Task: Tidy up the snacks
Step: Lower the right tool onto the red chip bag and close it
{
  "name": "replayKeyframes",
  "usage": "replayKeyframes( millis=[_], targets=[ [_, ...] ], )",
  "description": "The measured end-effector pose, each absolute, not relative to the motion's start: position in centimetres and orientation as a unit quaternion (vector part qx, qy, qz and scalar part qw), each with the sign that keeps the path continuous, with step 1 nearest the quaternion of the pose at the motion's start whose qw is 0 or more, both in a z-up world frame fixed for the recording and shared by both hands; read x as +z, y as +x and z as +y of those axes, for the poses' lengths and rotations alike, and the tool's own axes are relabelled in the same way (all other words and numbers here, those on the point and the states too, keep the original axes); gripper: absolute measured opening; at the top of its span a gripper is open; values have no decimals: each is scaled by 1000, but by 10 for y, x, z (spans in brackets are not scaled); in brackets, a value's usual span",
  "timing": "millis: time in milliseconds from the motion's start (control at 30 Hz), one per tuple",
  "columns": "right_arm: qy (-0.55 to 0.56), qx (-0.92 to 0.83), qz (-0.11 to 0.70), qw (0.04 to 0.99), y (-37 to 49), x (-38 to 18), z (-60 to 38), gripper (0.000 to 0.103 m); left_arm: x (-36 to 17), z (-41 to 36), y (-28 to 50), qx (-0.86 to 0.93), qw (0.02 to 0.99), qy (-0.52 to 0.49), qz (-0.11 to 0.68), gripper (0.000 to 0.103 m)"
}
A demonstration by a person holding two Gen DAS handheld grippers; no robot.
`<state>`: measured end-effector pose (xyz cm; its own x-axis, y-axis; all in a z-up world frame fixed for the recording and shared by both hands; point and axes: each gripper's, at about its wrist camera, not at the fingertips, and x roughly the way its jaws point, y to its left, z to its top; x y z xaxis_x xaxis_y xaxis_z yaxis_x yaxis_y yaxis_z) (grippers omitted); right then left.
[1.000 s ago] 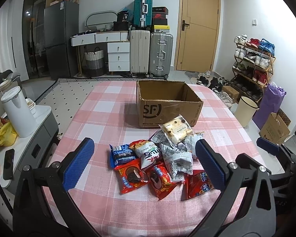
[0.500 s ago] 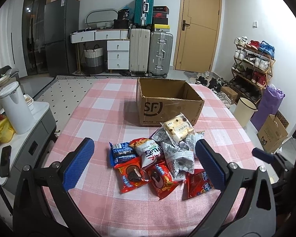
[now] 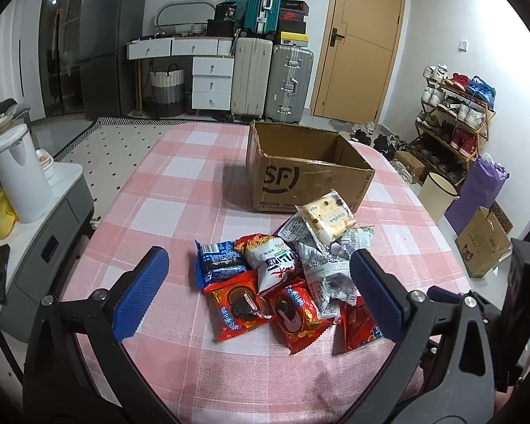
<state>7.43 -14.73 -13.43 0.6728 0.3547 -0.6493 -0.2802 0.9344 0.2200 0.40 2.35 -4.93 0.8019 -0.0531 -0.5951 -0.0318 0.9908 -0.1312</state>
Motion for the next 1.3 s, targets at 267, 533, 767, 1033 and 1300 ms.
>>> replayKeyframes(
  millis=[267, 533, 767, 1033, 1300],
  targets=[
    [55, 173, 387, 904, 91, -157, -146, 103, -49, 41, 29, 1, 940, -78, 332, 102],
    [56, 176, 402, 897, 100, -169, -144, 103, -58, 47, 44, 1, 934, -86, 346, 102],
    [55, 178, 410, 893, 105, -176, -140, 103, -63, 48, 46, 3, 932, -86, 351, 102],
    [57, 179, 421, 887, 110, -182, -138, 87, -65, 49, 47, 3, 932, -86, 351, 102],
    [65, 197, 429, 879, 110, -188, -138, 70, -68, 50, 48, 6, 931, -85, 355, 102]
  ],
)
